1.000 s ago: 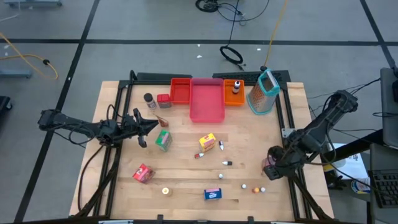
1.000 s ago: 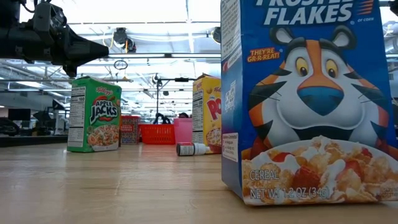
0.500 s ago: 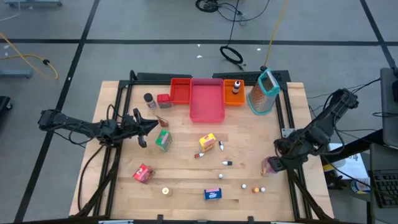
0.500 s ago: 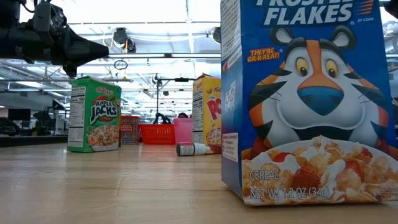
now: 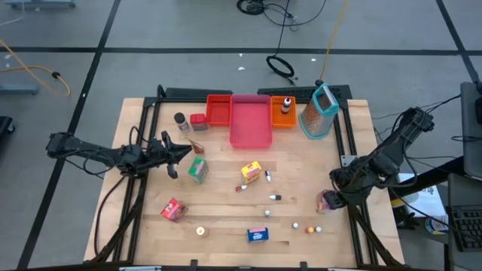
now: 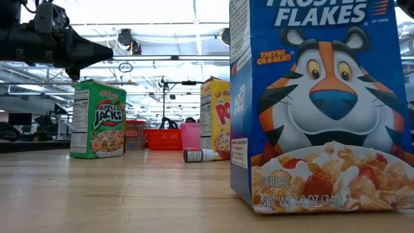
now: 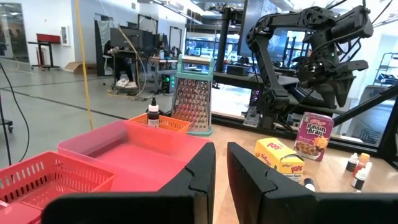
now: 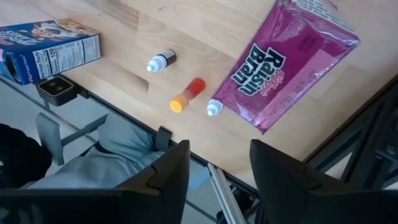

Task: Pick & Place Kitchen Items
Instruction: Put the purple cereal box into the pink bin

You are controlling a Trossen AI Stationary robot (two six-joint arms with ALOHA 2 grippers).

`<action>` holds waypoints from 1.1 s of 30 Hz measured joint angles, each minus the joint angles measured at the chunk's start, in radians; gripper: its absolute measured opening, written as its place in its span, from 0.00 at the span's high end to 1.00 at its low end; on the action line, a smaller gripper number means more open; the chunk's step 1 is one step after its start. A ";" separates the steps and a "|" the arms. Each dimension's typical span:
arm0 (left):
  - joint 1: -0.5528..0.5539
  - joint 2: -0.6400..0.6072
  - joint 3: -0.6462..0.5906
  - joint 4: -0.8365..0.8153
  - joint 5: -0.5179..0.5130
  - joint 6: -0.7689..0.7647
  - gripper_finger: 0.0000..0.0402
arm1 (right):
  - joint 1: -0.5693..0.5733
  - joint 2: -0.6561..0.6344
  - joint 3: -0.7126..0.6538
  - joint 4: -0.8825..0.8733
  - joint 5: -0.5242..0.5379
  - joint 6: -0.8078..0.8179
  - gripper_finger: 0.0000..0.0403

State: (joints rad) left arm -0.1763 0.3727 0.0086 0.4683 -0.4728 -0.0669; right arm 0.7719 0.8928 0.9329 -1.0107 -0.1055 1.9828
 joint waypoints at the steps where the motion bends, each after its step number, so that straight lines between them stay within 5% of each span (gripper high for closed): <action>1: 0.000 0.000 0.000 0.000 0.000 0.000 0.90 | 0.000 0.000 0.000 -0.001 0.000 -0.002 0.56; 10: 0.000 0.000 0.000 0.000 0.000 -0.001 0.90 | 0.000 0.018 0.000 -0.011 0.001 -0.003 0.43; 24: 0.000 0.000 0.000 -0.001 0.000 0.000 0.90 | 0.000 0.031 -0.019 -0.038 0.007 0.011 0.37; 33: 0.000 0.000 0.000 -0.001 0.000 0.009 0.90 | -0.037 0.016 -0.124 0.135 0.000 0.012 0.34</action>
State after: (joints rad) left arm -0.1761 0.3725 0.0089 0.4675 -0.4729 -0.0576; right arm 0.7351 0.9091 0.8086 -0.8762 -0.1059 1.9951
